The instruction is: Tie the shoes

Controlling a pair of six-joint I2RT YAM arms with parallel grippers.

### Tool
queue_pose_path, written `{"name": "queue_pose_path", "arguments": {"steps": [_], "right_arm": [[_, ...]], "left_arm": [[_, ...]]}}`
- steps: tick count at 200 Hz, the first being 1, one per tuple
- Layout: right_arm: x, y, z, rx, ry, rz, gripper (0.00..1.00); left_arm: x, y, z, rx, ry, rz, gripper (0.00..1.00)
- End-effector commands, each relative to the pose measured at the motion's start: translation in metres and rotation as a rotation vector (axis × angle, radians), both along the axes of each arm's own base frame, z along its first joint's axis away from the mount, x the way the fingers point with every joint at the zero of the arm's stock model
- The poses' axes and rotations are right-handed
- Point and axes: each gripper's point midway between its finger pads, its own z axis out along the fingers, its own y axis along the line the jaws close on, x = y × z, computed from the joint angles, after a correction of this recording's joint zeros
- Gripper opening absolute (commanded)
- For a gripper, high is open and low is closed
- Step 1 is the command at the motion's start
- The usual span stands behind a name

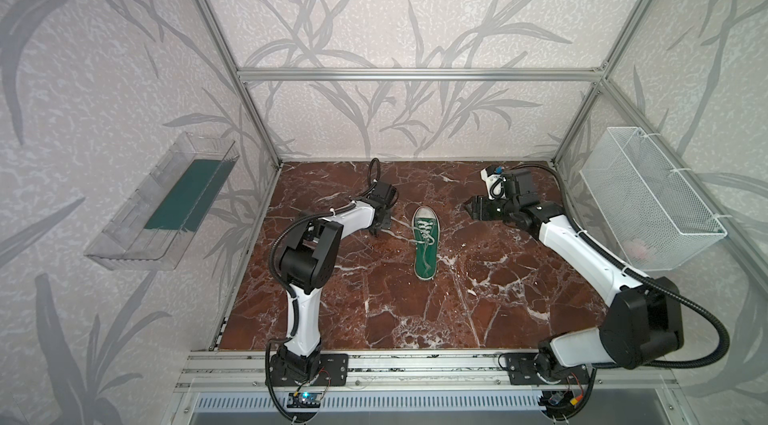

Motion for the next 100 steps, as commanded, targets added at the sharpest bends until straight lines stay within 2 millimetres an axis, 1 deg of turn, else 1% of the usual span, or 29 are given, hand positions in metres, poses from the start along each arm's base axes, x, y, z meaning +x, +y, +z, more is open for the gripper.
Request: {"name": "queue_pose_path", "arguments": {"steps": [1,16,33,46,67,100], "right_arm": [[-0.009,-0.008,0.006,0.014,-0.009,-0.018,0.63],[-0.014,-0.014,0.003,0.025,-0.002,-0.036,0.63],[-0.021,-0.023,0.0,0.044,0.006,-0.066,0.63],[-0.025,-0.032,-0.001,0.059,0.005,-0.091,0.63],[-0.033,-0.048,0.0,0.075,-0.005,-0.136,0.63],[-0.043,-0.077,0.003,0.071,-0.03,-0.221,0.63]], "left_arm": [[0.006,-0.008,0.048,0.012,-0.109,-0.043,0.03],[0.007,-0.019,0.062,0.011,-0.128,-0.085,0.03],[0.007,-0.037,0.078,0.01,-0.156,-0.147,0.03],[0.007,-0.056,0.091,0.011,-0.177,-0.203,0.03],[0.006,-0.093,0.111,0.003,-0.212,-0.297,0.03],[0.002,-0.163,0.138,-0.02,-0.29,-0.455,0.03]]}}
